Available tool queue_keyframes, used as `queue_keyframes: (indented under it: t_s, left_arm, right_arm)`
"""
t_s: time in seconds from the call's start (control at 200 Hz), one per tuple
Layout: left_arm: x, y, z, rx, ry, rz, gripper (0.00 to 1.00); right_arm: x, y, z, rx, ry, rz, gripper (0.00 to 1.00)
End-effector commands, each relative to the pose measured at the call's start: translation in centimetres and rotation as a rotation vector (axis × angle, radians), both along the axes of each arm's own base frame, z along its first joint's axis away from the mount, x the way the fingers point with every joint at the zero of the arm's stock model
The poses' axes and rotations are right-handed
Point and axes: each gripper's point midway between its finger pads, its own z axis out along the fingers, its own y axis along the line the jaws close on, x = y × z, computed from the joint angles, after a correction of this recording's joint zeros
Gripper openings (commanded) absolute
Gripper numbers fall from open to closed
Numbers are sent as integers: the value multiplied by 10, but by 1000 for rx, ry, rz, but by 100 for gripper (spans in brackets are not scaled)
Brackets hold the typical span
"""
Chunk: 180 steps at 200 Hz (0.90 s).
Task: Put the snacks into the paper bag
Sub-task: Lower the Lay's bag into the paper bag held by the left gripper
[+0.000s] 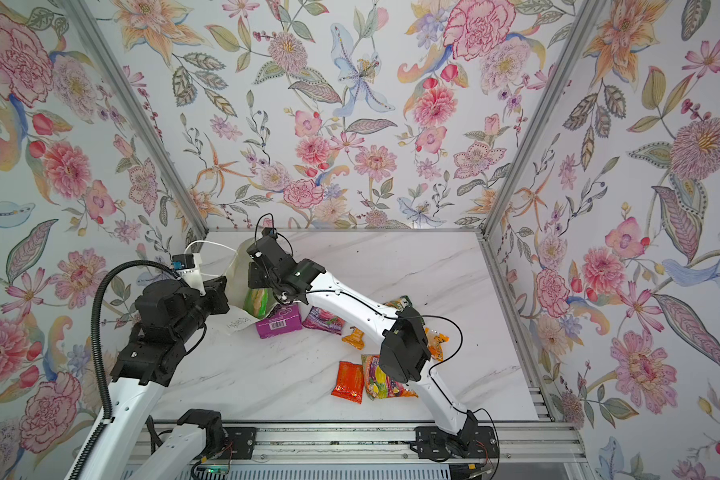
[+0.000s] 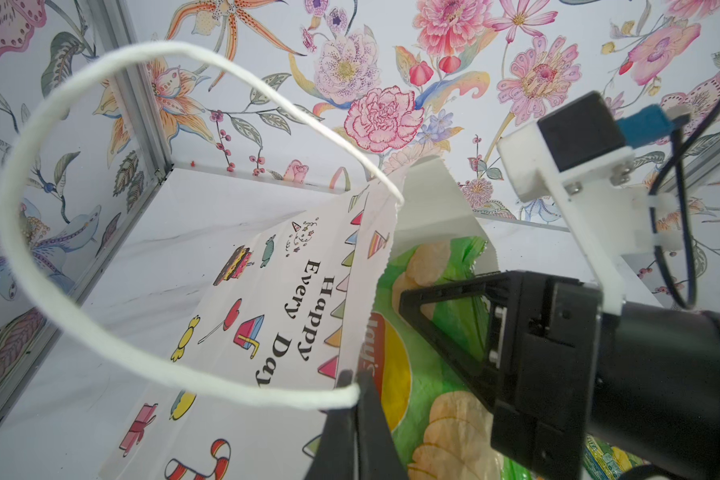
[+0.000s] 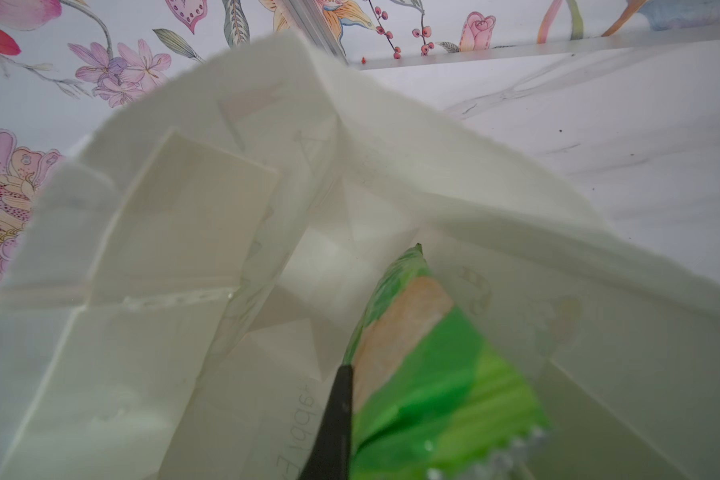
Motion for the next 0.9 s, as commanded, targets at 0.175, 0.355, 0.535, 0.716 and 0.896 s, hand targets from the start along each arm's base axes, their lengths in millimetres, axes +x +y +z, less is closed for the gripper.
queue_keyframes:
  t_s: [0.175, 0.355, 0.535, 0.716, 0.896]
  left_arm:
    - [-4, -14, 11, -13, -54, -80, 0]
    - [-5, -12, 12, -12, -60, -69, 0]
    - [-4, -7, 10, -7, -49, -39, 0]
    - [-2, 1, 6, 7, -30, 11, 0]
    - [4, 1, 0, -22, 21, 30, 0]
  right_arm:
    - [13, 11, -6, -13, -40, -11, 0]
    - [24, 16, -5, -7, -65, -18, 0]
    - [26, 19, -2, -1, -80, -4, 25]
    - [14, 14, 34, 46, -100, 30, 50]
    - [-7, 1, 79, 78, -149, 73, 67]
